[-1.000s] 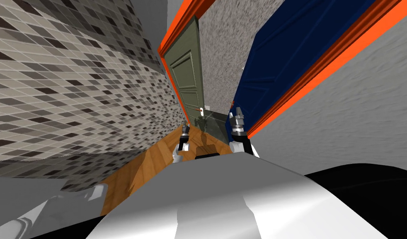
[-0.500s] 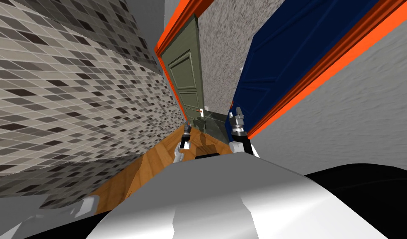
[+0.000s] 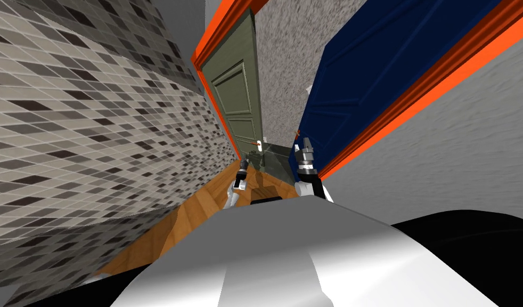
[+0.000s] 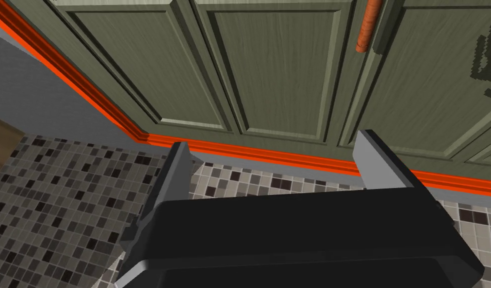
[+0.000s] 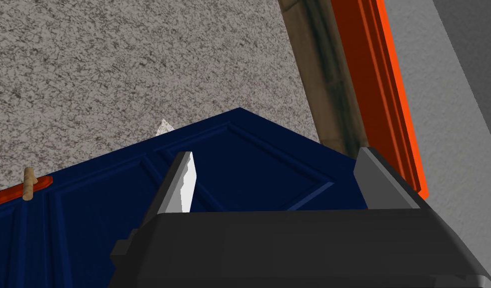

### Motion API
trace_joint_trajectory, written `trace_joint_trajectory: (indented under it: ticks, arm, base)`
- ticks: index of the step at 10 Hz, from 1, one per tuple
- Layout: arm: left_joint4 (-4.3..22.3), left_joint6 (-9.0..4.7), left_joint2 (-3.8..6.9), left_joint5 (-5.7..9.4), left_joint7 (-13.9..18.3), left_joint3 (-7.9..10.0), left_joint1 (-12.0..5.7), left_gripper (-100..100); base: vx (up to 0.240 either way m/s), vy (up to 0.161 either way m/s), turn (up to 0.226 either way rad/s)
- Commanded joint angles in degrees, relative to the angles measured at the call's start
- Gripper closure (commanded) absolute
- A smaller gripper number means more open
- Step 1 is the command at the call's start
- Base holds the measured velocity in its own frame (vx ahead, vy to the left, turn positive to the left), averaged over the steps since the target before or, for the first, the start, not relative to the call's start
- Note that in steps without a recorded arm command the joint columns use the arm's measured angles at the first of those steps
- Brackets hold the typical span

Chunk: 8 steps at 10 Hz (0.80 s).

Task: Push the door open

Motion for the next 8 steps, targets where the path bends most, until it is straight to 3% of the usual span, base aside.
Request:
trace_joint_trajectory:
  ticks: [1,8]
  arm:
    - [1.95,0.07,-0.05,-0.01,0.16,-0.38,-1.24,-100]
    - [9.79,0.60,-0.55,-0.09,0.67,-1.97,-6.39,-100]
  base:
    - [0.083,0.074,-0.086]
    - [0.074,0.076,-0.075]
